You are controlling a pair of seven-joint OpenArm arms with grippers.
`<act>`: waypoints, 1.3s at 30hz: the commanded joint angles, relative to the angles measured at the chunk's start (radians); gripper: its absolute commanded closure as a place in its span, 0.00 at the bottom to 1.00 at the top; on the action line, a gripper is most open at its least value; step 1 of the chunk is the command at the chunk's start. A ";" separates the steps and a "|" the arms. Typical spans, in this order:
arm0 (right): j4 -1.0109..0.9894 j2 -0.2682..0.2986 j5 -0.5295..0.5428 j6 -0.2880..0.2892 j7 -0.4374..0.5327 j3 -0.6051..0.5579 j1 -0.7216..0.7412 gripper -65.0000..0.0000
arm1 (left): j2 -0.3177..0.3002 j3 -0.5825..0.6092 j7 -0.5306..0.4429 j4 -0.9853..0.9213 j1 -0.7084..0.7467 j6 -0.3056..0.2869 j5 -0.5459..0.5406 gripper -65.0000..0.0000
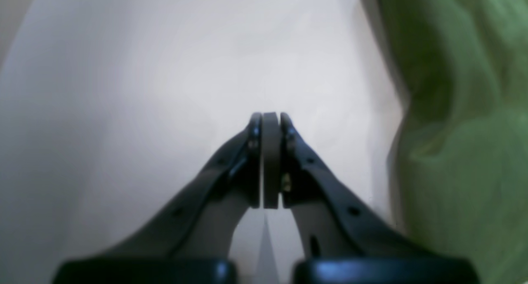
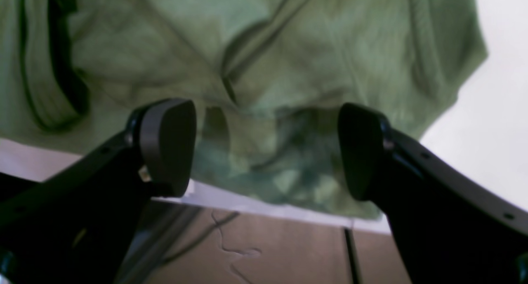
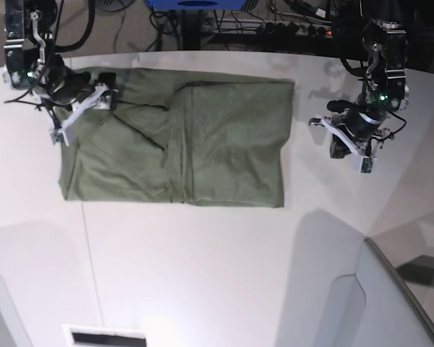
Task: Layout the t-shirt on the table in an organized manner, then fold the t-shirt properly
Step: 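Grasp the shirt's end edge with the right gripper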
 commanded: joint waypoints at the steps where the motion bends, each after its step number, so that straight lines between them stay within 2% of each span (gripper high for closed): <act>1: 0.018 0.010 0.008 -0.003 0.015 0.006 0.005 0.22 | -0.014 -0.004 -0.020 0.014 -0.008 0.006 -0.008 1.00; 6: 0.018 0.013 0.005 -0.005 0.015 0.013 0.004 0.27 | -0.014 -0.004 -0.021 -0.018 -0.008 0.006 -0.008 1.00; 13: 0.009 0.016 0.001 -0.005 0.014 0.013 0.004 0.28 | -0.014 -0.004 -0.021 -0.019 -0.008 0.006 -0.008 1.00; 19: 0.009 0.011 -0.134 -0.005 0.015 0.013 0.004 0.27 | -0.013 -0.004 -0.021 -0.019 -0.008 0.006 -0.008 1.00; 31: 0.009 0.008 -0.145 -0.003 0.009 0.012 0.004 0.28 | -0.011 -0.004 -0.021 -0.019 -0.008 0.006 -0.008 1.00; 33: 0.007 0.008 -0.143 -0.003 0.009 0.012 0.004 0.35 | -0.011 -0.004 -0.021 -0.027 -0.008 0.006 -0.008 1.00; 37: 0.007 0.008 -0.143 -0.003 0.006 0.013 0.007 0.63 | -0.011 -0.004 -0.021 -0.052 -0.014 0.006 -0.008 1.00; 39: 0.007 0.008 -0.143 -0.003 -0.017 0.013 0.012 0.71 | -0.011 -0.004 -0.021 -0.055 -0.014 0.006 -0.008 1.00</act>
